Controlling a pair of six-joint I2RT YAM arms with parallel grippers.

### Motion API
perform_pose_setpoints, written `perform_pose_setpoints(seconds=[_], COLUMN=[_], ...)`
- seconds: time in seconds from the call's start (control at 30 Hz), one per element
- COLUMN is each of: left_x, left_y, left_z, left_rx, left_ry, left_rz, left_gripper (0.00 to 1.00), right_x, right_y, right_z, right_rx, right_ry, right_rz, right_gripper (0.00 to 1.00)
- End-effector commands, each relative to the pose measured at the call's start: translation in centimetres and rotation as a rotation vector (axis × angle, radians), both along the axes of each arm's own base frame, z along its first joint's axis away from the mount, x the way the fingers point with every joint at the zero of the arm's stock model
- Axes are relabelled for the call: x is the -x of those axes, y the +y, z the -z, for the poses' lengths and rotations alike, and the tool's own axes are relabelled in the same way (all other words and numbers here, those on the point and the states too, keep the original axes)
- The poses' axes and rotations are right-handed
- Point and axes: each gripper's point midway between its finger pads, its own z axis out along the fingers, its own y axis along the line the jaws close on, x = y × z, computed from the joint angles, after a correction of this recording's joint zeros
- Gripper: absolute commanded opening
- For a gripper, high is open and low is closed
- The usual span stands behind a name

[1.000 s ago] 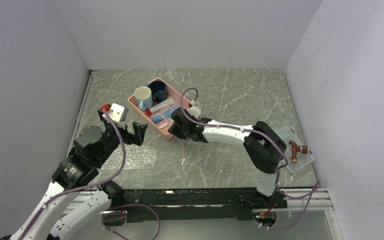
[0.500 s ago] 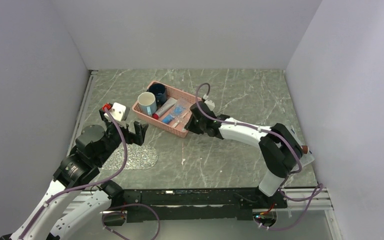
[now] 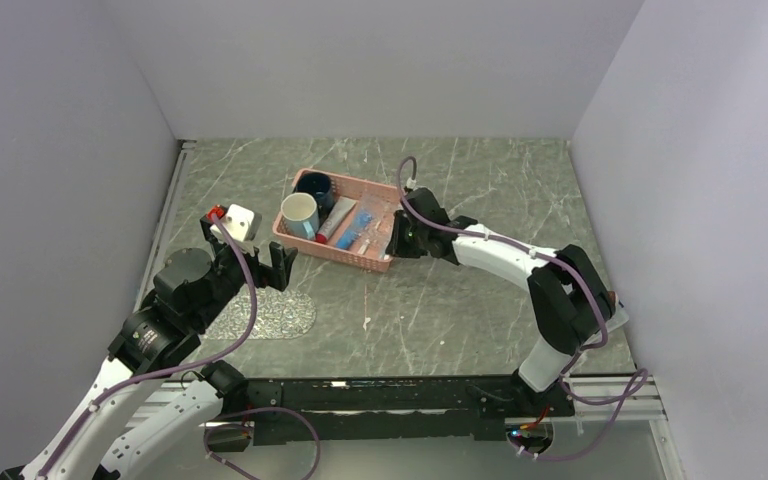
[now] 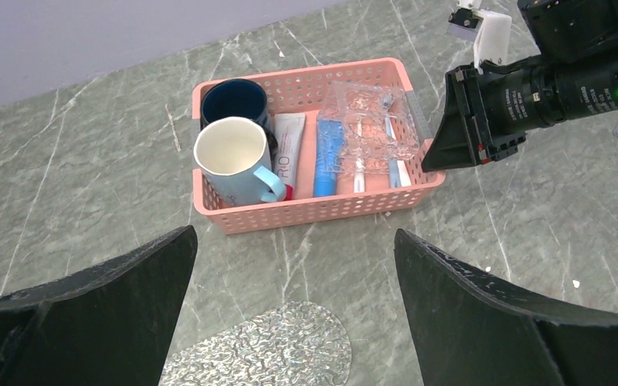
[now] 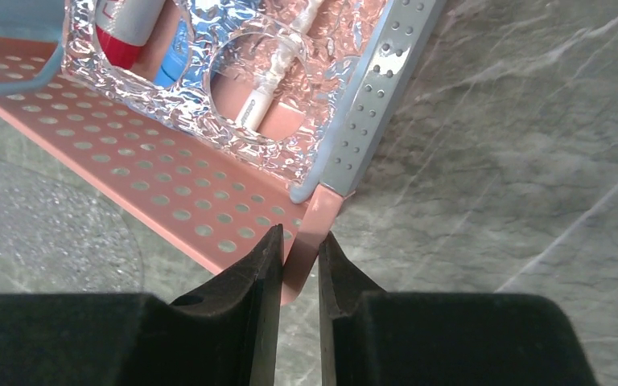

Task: Prepare toiletry sets of a toothbrush and toothpaste on the tray

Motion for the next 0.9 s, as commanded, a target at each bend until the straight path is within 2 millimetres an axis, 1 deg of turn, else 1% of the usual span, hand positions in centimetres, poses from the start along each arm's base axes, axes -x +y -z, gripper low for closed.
perform_pose_setpoints(seconds=[0.0, 0.27, 0.37, 0.6, 0.73, 0.87], left_x=[-0.3, -0.2, -0.2, -0.4, -0.4, -0.5], left_y=[-0.1, -0.1, -0.1, 0.0, -0.1, 0.1], left_z=[-0.5, -0.6, -0.6, -0.4, -0.3, -0.2], left_rx=[0.011, 0.010, 0.011, 0.009, 0.009, 0.011], left_ry=[-0.018, -0.019, -0.019, -0.014, -0.011, -0.010], left_rz=[-0.004, -0.005, -0.005, -0.010, -0.010, -0.026], left_gripper=[0.99, 0.99, 0.99, 0.99, 0.99, 0.99], right_x=[0.6, -1.4, -2.5, -5.0, -5.8, -5.5], right_y=[-3.1, -6.4, -8.0, -11.0, -11.7, -11.7], right_z=[0.6, 0.4, 0.2, -0.2, -0.3, -0.4], right_rx=[0.148, 0.229, 0.277, 0.273, 0.266, 0.250], right_ry=[0.014, 0.021, 0.007, 0.005, 0.012, 0.013], right_rz=[-0.137, -0.161, -0.131, -0.062, -0.041, -0.039], right_gripper=[0.00, 0.00, 0.00, 0.00, 0.00, 0.00])
